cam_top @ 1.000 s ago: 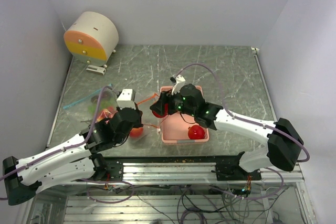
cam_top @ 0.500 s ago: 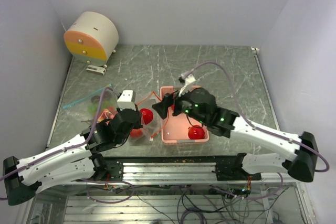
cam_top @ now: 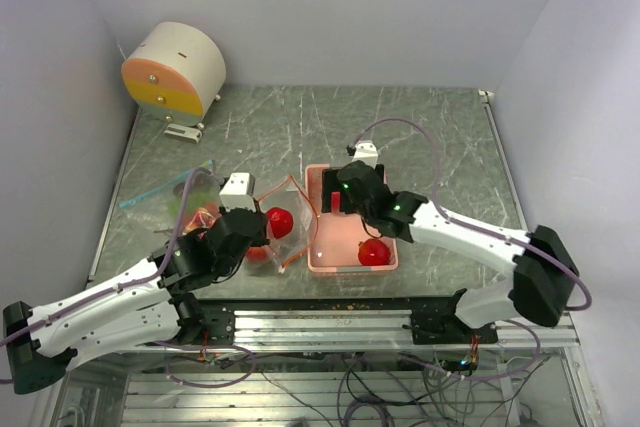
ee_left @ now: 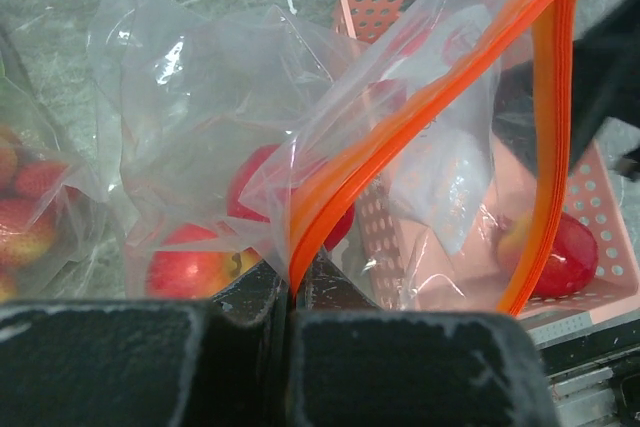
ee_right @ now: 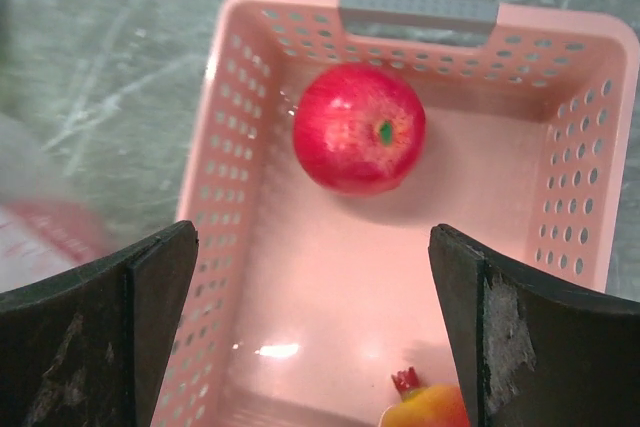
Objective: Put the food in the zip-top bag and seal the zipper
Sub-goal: Pick up the fake fruit from the bin, then place the fake fruit in the zipper food storage bag, then pick up the fake fruit from the bin, then place the fake fruit in the zipper food storage bag, then adjust the zipper food storage bag at the center of the board.
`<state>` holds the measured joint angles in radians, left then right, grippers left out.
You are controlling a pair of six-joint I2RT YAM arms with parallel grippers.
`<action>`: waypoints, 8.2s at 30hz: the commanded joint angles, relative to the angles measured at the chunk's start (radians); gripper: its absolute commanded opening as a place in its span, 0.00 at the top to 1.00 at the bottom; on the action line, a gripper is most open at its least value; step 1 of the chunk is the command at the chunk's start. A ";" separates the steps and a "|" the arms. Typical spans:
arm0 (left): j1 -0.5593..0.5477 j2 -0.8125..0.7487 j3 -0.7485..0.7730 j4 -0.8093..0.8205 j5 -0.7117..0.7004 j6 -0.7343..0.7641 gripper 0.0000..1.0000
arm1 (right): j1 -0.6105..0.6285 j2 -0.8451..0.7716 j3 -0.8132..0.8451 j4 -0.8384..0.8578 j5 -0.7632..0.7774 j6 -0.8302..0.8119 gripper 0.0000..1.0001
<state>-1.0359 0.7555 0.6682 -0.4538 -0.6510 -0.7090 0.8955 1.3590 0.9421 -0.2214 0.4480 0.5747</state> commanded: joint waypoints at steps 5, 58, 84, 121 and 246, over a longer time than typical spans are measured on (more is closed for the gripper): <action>0.003 -0.038 0.004 -0.009 -0.018 -0.003 0.93 | -0.094 0.190 0.103 0.017 0.018 0.030 0.00; 0.004 -0.049 0.083 -0.073 0.015 0.017 0.93 | 0.102 -0.177 -0.190 0.579 -0.798 -0.174 0.40; 0.003 -0.029 0.072 -0.054 0.042 0.017 0.93 | 0.248 -0.112 0.097 0.114 -0.112 -0.212 0.00; 0.003 -0.113 0.014 -0.078 0.006 0.013 0.93 | 0.059 0.083 -0.132 -0.395 -0.091 0.153 0.17; 0.003 -0.224 0.146 -0.123 0.172 0.137 0.00 | 0.188 0.047 0.170 -0.073 -0.132 0.049 1.00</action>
<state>-1.0359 0.6518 0.7574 -0.5354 -0.5442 -0.6258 1.1519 1.3785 1.0786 -0.2760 0.3862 0.5735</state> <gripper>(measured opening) 0.857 0.004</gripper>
